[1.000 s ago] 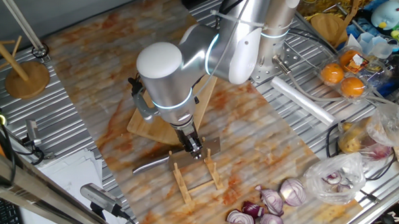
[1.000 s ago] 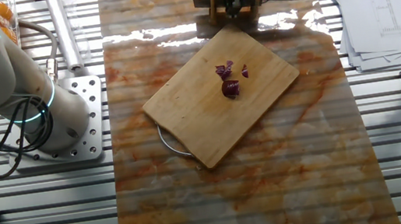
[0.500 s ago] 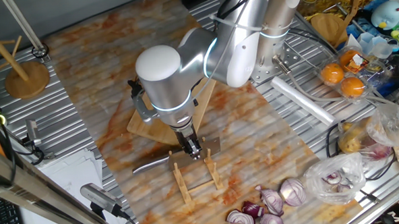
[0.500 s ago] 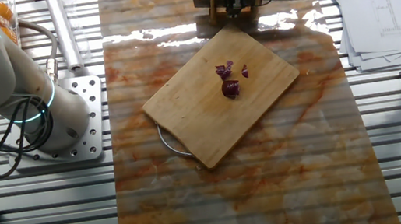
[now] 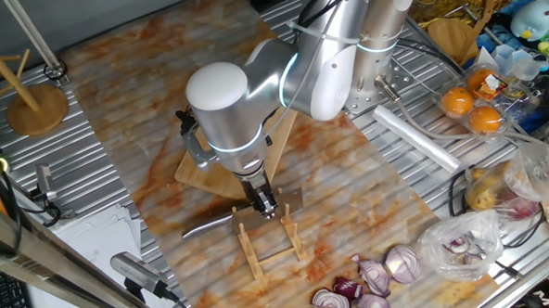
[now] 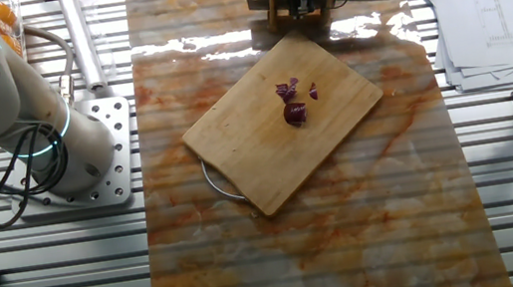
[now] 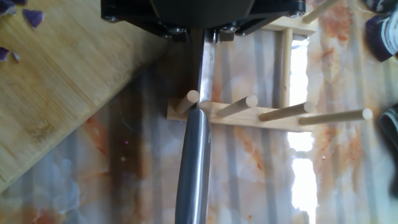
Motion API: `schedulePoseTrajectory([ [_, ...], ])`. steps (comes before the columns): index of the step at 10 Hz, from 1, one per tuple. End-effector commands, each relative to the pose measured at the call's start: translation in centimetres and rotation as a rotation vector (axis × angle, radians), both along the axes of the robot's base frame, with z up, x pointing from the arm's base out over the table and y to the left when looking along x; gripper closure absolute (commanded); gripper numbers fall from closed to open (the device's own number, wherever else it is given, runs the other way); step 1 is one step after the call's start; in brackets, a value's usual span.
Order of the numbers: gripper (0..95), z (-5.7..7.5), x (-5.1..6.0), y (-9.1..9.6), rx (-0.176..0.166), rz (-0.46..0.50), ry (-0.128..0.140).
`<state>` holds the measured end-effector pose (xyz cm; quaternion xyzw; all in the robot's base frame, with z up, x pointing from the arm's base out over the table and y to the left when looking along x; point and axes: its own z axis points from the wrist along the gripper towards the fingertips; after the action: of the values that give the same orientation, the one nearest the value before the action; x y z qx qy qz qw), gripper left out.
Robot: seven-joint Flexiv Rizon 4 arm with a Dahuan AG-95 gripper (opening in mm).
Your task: Chop the onions
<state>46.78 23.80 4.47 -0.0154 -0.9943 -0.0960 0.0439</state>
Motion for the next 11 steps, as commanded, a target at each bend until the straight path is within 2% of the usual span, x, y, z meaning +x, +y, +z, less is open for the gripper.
schedulePoseTrajectory([
  [1, 76.0, -0.15, 0.00, -0.01, 0.003, 0.002, 0.000],
  [10, 76.0, -0.64, -0.17, 0.09, 0.003, 0.006, -0.007],
  [11, 95.0, -0.64, -0.17, 0.09, 0.002, 0.005, -0.007],
])
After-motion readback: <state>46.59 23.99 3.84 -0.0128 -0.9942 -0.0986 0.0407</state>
